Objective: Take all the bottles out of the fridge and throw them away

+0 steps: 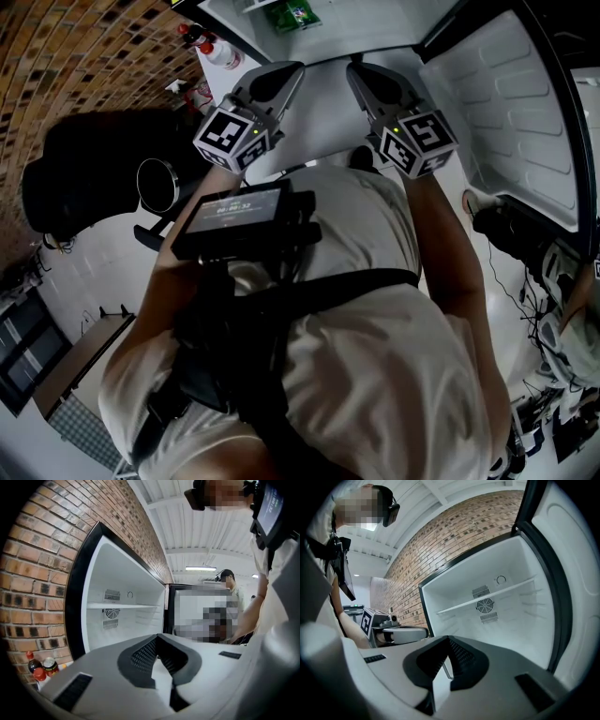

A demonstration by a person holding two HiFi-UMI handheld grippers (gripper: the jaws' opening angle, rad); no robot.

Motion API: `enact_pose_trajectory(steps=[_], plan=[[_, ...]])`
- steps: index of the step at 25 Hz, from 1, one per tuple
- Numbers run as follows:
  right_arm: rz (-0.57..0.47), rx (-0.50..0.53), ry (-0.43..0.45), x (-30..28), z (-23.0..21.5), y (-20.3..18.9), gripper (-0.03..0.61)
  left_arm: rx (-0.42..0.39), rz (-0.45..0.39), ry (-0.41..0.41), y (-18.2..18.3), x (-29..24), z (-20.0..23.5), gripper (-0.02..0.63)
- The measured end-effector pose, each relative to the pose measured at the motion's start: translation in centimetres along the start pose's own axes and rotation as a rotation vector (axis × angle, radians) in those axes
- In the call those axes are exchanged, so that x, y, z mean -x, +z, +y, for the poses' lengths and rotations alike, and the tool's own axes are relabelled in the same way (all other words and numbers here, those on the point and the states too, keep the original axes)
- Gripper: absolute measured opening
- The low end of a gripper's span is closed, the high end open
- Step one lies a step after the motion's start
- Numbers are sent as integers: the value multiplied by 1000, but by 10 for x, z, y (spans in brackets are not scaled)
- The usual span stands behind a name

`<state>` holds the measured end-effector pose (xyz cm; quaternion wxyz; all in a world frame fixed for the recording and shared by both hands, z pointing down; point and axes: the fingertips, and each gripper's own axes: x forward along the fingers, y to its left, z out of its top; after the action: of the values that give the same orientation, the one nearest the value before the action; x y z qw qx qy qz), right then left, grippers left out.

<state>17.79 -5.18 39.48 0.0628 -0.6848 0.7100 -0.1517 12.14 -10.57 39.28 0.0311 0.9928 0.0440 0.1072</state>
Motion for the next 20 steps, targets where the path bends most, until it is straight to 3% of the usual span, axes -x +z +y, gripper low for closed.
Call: enact_pose_trajectory(steps=[10,20], plan=[[-15,-18,-6,7,-1,0,6,14,0,25,0,-6,0,12],[-11,-40,-4,23,-11,-6,6,-53,174,120,-23,-41,2,14]])
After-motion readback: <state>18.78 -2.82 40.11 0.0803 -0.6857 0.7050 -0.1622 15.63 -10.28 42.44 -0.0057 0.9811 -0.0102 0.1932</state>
